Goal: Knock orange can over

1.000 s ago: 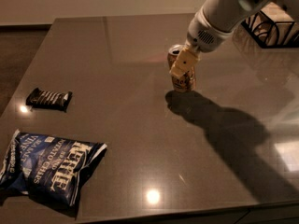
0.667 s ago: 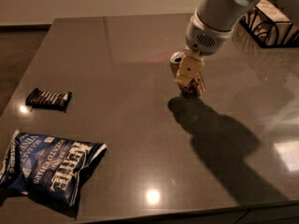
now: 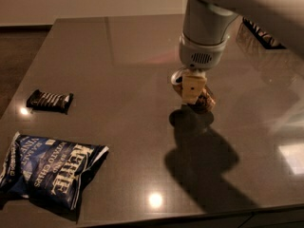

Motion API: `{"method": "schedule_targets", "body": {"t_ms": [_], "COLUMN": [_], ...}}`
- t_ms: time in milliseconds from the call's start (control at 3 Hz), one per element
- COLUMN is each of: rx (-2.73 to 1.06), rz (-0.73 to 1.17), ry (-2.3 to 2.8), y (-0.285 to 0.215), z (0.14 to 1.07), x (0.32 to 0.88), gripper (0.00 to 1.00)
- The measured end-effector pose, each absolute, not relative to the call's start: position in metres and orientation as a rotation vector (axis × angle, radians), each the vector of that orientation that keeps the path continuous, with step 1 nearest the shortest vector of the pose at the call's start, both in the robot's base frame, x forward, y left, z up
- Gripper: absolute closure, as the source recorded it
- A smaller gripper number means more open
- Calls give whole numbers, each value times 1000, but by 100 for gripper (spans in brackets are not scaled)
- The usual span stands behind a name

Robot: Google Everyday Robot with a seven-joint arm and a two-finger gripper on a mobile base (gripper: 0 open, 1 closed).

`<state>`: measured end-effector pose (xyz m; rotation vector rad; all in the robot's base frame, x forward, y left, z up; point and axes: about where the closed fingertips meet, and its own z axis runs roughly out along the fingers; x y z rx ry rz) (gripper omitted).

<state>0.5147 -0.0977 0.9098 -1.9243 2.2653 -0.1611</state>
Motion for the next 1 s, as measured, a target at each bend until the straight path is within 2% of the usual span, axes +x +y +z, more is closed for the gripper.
{"method": "schedule_targets", "body": {"t_ms": [333, 667, 1000], "rx": [-2026, -2122, -2173], "rz": [-211, -251, -272], "ry": [2245, 2210, 2188], "y": [-91, -79, -72], "z": [902, 894, 890], "x": [505, 498, 495], "gripper": [59, 28, 5]}}
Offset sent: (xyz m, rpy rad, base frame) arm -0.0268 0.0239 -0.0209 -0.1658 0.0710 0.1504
